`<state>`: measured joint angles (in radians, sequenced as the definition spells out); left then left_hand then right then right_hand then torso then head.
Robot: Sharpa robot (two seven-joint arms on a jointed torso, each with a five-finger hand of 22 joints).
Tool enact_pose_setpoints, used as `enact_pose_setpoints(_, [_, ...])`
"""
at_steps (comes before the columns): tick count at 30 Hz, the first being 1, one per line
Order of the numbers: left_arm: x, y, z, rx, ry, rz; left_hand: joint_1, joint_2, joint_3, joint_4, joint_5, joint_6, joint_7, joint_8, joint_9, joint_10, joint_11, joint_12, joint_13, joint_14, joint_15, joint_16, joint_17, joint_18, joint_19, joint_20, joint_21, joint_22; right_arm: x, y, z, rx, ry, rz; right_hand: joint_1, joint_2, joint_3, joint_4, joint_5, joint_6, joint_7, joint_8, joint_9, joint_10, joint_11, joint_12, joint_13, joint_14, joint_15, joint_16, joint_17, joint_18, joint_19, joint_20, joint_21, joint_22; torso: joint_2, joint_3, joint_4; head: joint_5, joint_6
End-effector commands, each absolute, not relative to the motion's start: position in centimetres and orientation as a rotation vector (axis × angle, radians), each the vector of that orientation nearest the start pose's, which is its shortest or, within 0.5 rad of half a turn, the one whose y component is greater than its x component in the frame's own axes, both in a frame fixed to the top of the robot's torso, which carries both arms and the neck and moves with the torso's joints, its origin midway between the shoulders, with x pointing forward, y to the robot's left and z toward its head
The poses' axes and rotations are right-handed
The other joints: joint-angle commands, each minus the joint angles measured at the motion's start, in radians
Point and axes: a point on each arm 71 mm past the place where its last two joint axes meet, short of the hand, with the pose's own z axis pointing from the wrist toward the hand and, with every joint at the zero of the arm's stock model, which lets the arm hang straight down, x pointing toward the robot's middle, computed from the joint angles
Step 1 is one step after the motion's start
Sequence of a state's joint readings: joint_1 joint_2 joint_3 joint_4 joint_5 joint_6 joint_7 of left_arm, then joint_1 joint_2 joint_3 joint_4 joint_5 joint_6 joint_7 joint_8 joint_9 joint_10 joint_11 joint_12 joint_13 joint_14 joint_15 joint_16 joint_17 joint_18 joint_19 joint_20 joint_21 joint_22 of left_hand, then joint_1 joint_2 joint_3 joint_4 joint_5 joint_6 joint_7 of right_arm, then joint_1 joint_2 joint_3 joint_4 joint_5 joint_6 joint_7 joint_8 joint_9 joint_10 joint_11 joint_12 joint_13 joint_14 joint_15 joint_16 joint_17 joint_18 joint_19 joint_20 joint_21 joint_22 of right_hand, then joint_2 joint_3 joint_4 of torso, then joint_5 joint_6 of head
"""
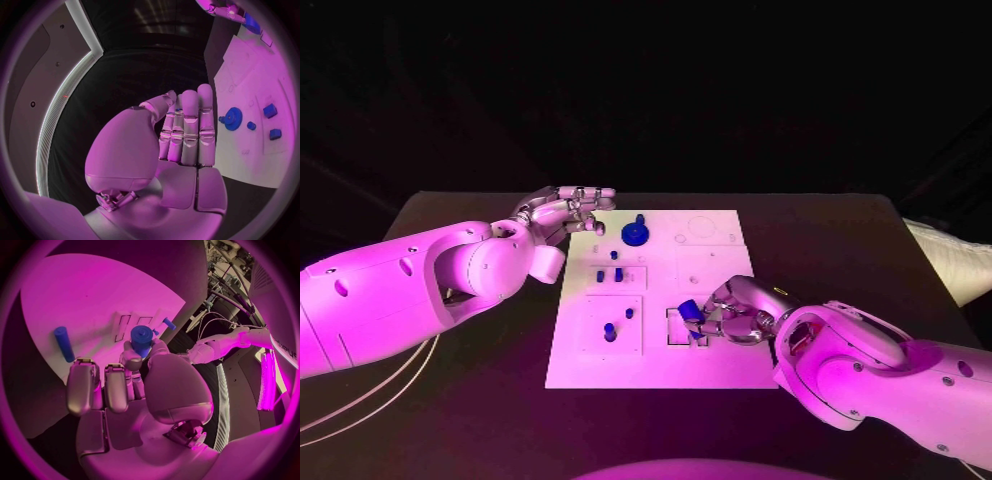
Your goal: Assemble the parts on the task board
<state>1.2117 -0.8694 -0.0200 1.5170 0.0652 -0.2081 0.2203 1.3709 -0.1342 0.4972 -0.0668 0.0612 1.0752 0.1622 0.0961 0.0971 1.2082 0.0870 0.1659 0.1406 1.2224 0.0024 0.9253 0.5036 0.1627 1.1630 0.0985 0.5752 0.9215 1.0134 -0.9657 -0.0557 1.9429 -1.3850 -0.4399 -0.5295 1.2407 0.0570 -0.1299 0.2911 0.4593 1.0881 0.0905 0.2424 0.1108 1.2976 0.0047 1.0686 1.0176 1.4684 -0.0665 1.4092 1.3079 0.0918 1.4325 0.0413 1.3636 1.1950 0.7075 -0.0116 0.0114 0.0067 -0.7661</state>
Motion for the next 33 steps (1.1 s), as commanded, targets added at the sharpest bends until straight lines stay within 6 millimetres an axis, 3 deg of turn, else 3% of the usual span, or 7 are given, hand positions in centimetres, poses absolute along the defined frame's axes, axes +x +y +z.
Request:
enact_pose_setpoints(1, [49.2, 21.5, -17.7, -1.242, 1.577, -1.579, 0.001, 0.007, -0.005, 0.001, 0.003, -0.005, 0.000, -0.002, -0.002, -0.007, -0.002, 0.004, 0.001, -0.009, 0.000, -0.004, -0.001, 0.020, -0.007, 0.004, -0.005, -0.001, 36.5, -16.0, -23.6, 0.175, 1.989, 0.650, -0.028, 0.002, -0.013, 0.001, 0.001, 0.025, -0.019, 0.012, 0.037, 0.019, -0.011, 0.002, 0.008, 0.062, -0.008, 0.005, 0.017, -0.017, 0.004, -0.007, 0.007, 0.001, 0.001, 0.0003, -0.0003, 0.002, -0.001])
enact_pose_setpoints(11, [49.1, 21.5, -17.7, -1.241, 1.579, -1.582, 0.001, 0.007, -0.005, 0.001, 0.003, -0.005, 0.000, -0.002, -0.002, -0.007, -0.002, 0.004, 0.001, -0.009, 0.000, -0.004, -0.001, 0.020, -0.007, 0.004, -0.005, -0.001, 37.0, -15.3, -24.0, 0.146, 1.997, 0.610, -0.085, 0.020, -0.045, 0.001, -0.028, 0.038, -0.025, 0.017, 0.049, 0.037, -0.016, 0.012, 0.037, 0.063, -0.012, 0.007, 0.020, -0.017, 0.005, -0.011, 0.008, 0.004, 0.000, 0.0005, 0.0001, 0.007, -0.004])
enact_pose_setpoints(12, [49.1, 21.5, -17.7, -1.241, 1.579, -1.581, 0.001, 0.007, -0.005, 0.001, 0.003, -0.005, 0.000, -0.002, -0.002, -0.007, -0.002, 0.004, 0.001, -0.009, 0.000, -0.004, -0.001, 0.020, -0.007, 0.004, -0.005, -0.001, 37.0, -15.3, -24.0, 0.143, 1.996, 0.607, -0.101, 0.024, -0.055, 0.001, -0.055, 0.039, -0.026, 0.017, 0.051, 0.038, -0.016, 0.011, 0.040, 0.062, -0.013, 0.007, 0.019, -0.017, 0.005, -0.011, 0.008, 0.004, 0.000, 0.0005, 0.0001, 0.007, -0.004])
enact_pose_setpoints(16, [49.1, 21.5, -17.7, -1.242, 1.579, -1.580, 0.001, 0.007, -0.005, 0.001, 0.003, -0.005, 0.000, -0.002, -0.002, -0.007, -0.002, 0.004, 0.001, -0.009, 0.000, -0.004, -0.001, 0.020, -0.007, 0.004, -0.005, -0.001, 37.1, -15.1, -23.9, 0.124, 1.977, 0.597, -0.176, 0.014, -0.115, -0.004, -0.256, 0.038, -0.025, 0.016, 0.060, 0.035, -0.016, -0.004, 0.040, 0.060, -0.012, 0.003, 0.013, -0.016, 0.003, -0.013, 0.005, 0.001, 0.001, 0.0009, -0.0014, 0.007, -0.005])
enact_pose_setpoints(20, [49.1, 21.5, -17.7, -1.242, 1.580, -1.581, 0.001, 0.007, -0.005, 0.001, 0.003, -0.005, 0.000, -0.002, -0.002, -0.007, -0.002, 0.004, 0.001, -0.009, 0.000, -0.004, -0.001, 0.020, -0.007, 0.004, -0.005, -0.001, 37.2, -15.0, -23.8, 0.109, 1.958, 0.589, -0.217, -0.002, -0.148, 0.001, -0.330, 0.034, -0.024, 0.016, 0.065, 0.031, -0.014, -0.017, 0.038, 0.059, -0.011, -0.001, 0.007, -0.016, 0.001, -0.011, 0.003, -0.003, 0.000, 0.0009, -0.0015, 0.007, -0.004])
enact_pose_setpoints(28, [49.1, 21.6, -17.7, -1.243, 1.580, -1.580, 0.000, 0.009, -0.009, 0.000, 0.004, -0.006, 0.000, -0.001, -0.003, -0.010, -0.002, 0.008, 0.002, -0.011, 0.000, -0.004, -0.004, 0.020, -0.007, 0.004, -0.008, -0.003, 37.1, -15.1, -23.5, 0.069, 1.930, 0.572, -0.236, -0.011, -0.157, 0.002, -0.349, 0.032, -0.023, 0.015, 0.068, 0.028, -0.013, -0.025, 0.036, 0.058, -0.011, -0.004, 0.003, -0.015, -0.001, -0.010, 0.000, -0.006, 0.000, 0.0016, -0.0020, 0.007, -0.006])
enact_pose_setpoints(33, [49.1, 21.6, -17.7, -1.242, 1.581, -1.580, 0.000, 0.009, -0.009, 0.000, 0.004, -0.006, 0.000, -0.001, -0.003, -0.010, -0.002, 0.008, 0.002, -0.011, 0.000, -0.004, -0.004, 0.020, -0.007, 0.004, -0.008, -0.003, 37.0, -14.9, -23.5, 0.048, 1.934, 0.573, -0.172, -0.012, -0.141, -0.015, -0.301, 0.033, -0.024, 0.017, 0.075, 0.033, -0.014, -0.026, 0.047, 0.059, -0.011, -0.003, 0.005, -0.015, 0.000, -0.010, 0.001, -0.004, 0.000, 0.0020, -0.0013, 0.007, -0.006])
